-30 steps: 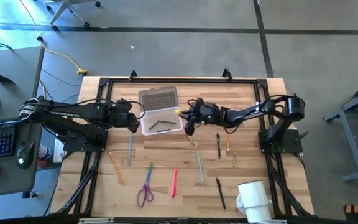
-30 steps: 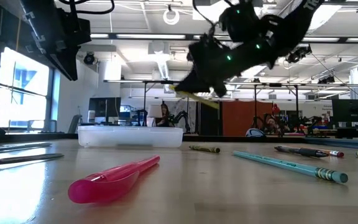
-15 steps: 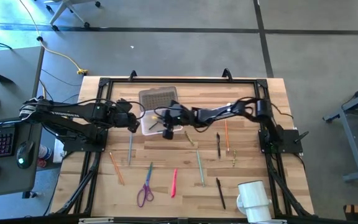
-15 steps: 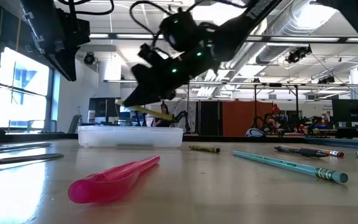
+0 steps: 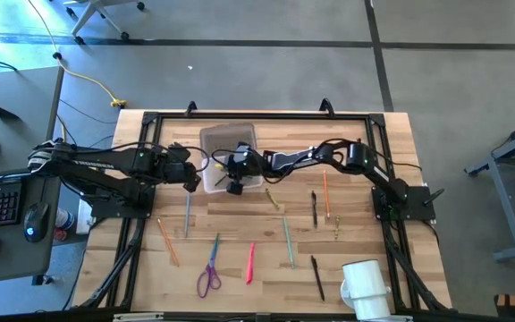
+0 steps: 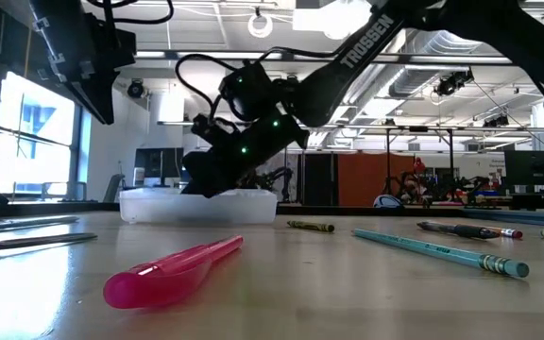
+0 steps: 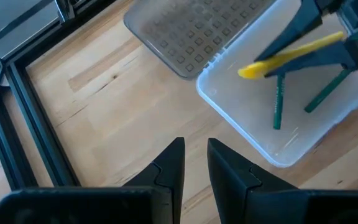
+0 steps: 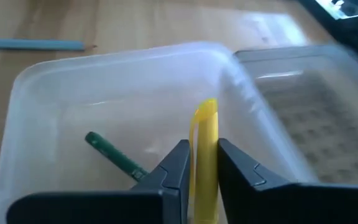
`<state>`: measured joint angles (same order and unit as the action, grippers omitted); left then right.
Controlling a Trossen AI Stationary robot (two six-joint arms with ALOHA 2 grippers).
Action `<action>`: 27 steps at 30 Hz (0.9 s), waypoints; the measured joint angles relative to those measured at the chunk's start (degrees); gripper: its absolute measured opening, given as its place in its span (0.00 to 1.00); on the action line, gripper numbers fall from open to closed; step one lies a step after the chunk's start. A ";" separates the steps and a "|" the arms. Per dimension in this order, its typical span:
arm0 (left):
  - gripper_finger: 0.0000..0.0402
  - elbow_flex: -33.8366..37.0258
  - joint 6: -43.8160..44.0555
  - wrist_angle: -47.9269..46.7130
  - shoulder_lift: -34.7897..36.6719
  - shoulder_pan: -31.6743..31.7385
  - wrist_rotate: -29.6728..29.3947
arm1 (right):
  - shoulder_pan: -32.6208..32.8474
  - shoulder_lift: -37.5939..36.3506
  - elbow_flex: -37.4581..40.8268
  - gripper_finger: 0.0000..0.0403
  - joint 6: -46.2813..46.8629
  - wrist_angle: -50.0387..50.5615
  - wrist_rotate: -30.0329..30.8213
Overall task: Pick & place school supplies into a supply box
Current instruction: Put the yellow pen into the transparent supply box, then put the right orange pencil into the transparent supply box
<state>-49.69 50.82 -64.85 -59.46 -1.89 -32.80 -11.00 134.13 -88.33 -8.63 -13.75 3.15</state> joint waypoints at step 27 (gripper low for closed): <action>0.26 0.00 0.44 0.34 0.01 -0.01 -0.79 | 3.77 -2.84 -11.82 0.24 0.68 16.70 -9.56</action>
<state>-49.69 51.27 -64.51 -59.45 -1.90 -33.58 -7.23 131.30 -100.15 -7.96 2.95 -6.41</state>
